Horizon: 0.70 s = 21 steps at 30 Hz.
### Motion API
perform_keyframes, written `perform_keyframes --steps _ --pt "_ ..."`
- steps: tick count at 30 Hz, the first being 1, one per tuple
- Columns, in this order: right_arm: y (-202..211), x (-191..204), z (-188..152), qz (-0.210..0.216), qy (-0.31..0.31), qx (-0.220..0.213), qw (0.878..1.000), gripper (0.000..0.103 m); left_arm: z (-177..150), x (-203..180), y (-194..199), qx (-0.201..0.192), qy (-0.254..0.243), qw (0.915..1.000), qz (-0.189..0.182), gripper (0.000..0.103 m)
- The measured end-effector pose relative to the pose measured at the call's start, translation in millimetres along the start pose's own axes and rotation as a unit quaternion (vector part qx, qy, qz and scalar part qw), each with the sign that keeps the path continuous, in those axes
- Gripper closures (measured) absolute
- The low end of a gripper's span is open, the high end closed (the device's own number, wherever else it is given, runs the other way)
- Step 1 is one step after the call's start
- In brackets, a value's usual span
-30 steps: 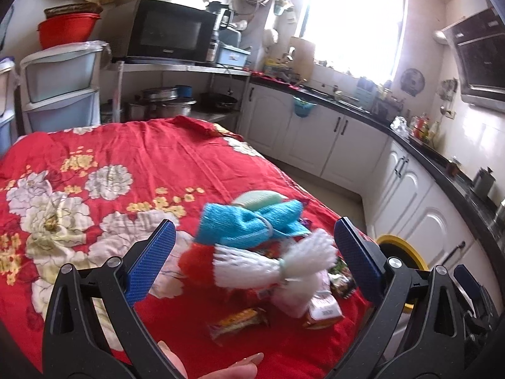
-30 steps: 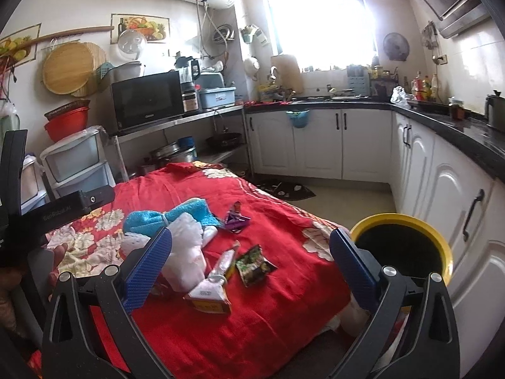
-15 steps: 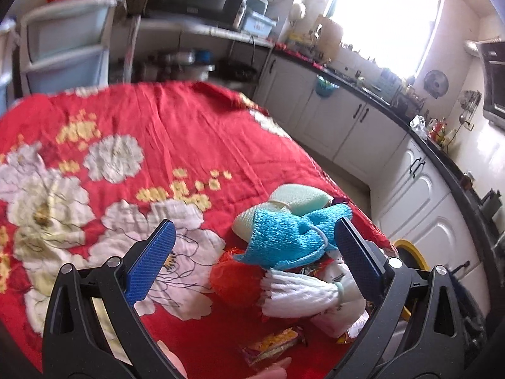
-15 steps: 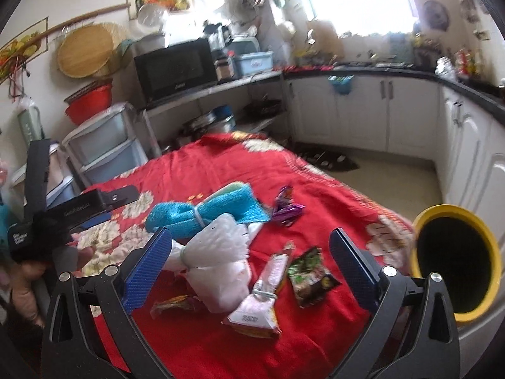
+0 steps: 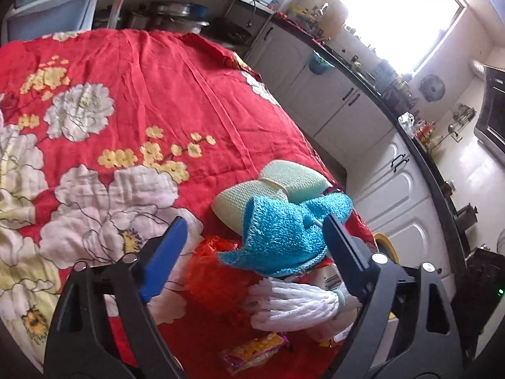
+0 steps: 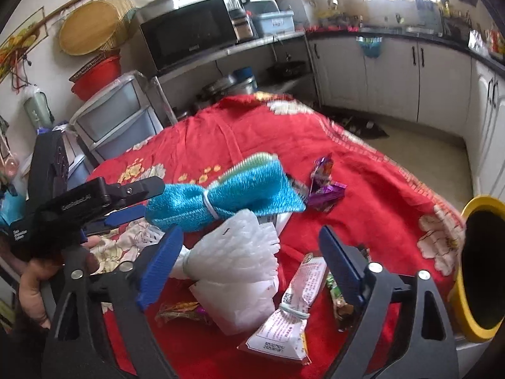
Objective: Collect trash
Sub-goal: 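Grasp the blue scrubber with the left tool while the right tool grasps its white mesh, then carry the blue-and-white scrubber with both tools over the yellow-rimmed bin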
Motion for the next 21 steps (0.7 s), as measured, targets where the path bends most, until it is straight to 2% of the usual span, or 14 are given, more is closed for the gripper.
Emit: perform_keyframes --steps 4,6,8,10,11,12,15,21 --pt "-8 0 -4 0.019 -0.011 0.021 1.000 0.054 -5 -1 -5 0.016 0.000 0.9999 -0.003 0.043" --pt "-3 4 -5 0.026 -0.005 0.018 1.000 0.065 -6 -2 -6 0.017 0.000 0.9998 -0.006 0.059" --pt "1 7 -5 0.027 0.002 0.009 1.000 0.079 -6 -3 -5 0.014 -0.003 0.9999 -0.006 0.071" --pt "4 9 -4 0.026 0.006 0.002 1.000 0.083 -6 -6 -3 0.011 -0.012 0.9998 -0.007 0.078" --pt "7 10 -3 0.025 0.008 -0.004 1.000 0.084 -7 -7 -3 0.010 -0.017 0.9998 -0.005 0.089" --pt "7 9 -2 0.025 0.010 -0.009 1.000 0.085 -6 -7 -2 0.008 -0.020 0.9998 -0.003 0.093" --pt "12 9 1 0.026 0.012 -0.022 0.999 0.086 -5 -8 2 0.001 -0.018 0.9997 -0.013 0.100" --pt "26 15 12 0.036 0.014 -0.046 0.998 0.087 3 -22 19 -0.027 -0.044 0.9984 -0.024 0.102"
Point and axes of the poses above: each gripper's, at about its wrist camera, not at the fingertips, and y roughly against the way its jaws point, x to its left, z to its top, the point moved 7 cm from there along -y, roughly the way its jaws point, and after that the axes turned 8 degrees about -x, right-handed, at the moved point
